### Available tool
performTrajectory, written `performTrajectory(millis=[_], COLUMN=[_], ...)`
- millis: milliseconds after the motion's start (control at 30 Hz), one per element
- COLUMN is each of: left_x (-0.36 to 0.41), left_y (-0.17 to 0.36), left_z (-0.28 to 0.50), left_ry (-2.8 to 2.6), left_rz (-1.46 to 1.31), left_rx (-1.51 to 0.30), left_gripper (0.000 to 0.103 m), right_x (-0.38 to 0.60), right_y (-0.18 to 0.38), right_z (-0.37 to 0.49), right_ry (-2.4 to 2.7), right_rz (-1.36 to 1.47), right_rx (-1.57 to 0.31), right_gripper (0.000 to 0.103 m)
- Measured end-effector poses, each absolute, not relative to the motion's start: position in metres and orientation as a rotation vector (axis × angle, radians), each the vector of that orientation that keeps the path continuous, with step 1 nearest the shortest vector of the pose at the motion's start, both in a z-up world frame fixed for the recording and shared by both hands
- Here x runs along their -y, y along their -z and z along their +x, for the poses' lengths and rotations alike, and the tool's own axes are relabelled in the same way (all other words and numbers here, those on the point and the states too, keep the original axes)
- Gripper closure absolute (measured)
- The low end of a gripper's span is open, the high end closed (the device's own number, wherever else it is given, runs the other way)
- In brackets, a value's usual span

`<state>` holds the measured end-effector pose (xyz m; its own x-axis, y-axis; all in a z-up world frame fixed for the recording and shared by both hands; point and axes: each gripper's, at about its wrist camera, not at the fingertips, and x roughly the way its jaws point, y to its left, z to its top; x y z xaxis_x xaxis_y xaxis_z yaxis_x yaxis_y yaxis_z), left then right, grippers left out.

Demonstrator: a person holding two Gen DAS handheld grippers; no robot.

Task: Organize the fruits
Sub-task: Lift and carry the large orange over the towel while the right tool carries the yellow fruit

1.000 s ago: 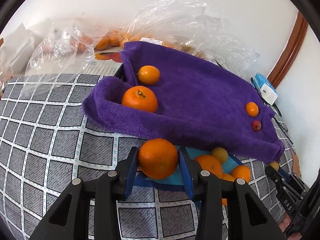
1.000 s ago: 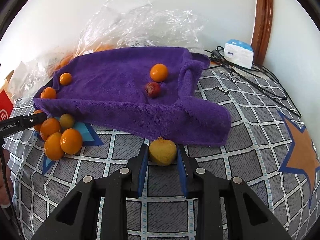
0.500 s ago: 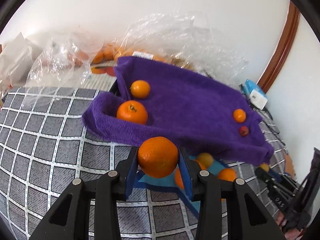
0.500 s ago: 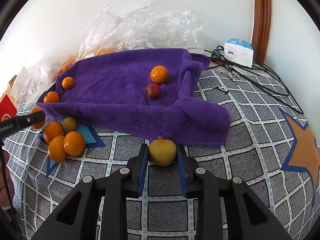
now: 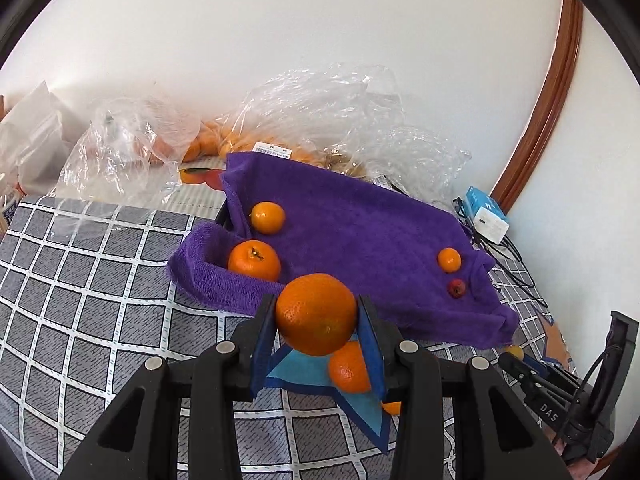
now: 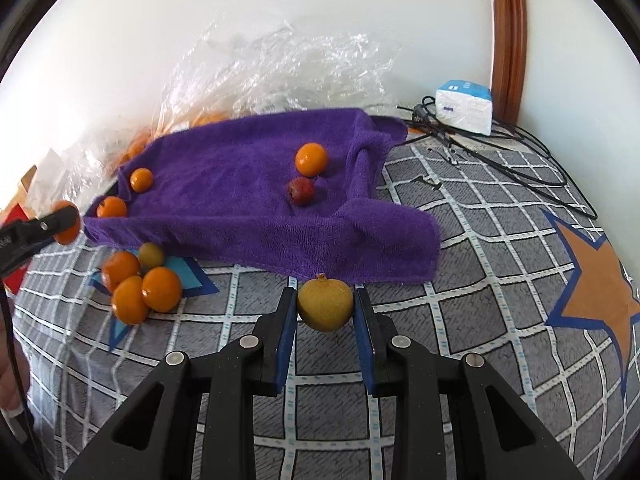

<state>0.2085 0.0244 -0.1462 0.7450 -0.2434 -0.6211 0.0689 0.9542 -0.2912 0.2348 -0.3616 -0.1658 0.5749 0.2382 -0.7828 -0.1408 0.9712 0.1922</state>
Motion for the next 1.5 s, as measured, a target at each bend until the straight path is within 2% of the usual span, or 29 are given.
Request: performTrajectory(millis=[433, 667, 1067, 1500], left_x=[-0.043, -0.058, -0.052, -0.017], left_y=[0.146, 0.144, 0.113, 0.149], left_z=[0.215, 0.222, 0.265, 0.324], left_ry=[0.103, 0.056, 0.065, 0.061], left_rz=[-0.284, -0.290, -0.220, -0.153], left_rx=[-0.694, -0.726, -0.743, -0.837], left_gripper=[0.066, 0.066, 0.066, 0.066], right_x=[0.361, 0.353, 0.327, 0.303], right_y=[0.124, 0.123, 0.140, 0.184], right_z=[0.248, 0.280, 0.354, 0.373], right_ry=[-0.201, -0.228, -0.292, -0.346], right_rz=[0.123, 0.119, 0.060, 0.012], right_rx=[-0.863, -0.880, -0.925, -1.017], right_gripper=[0.075, 0.075, 0.075, 0.075])
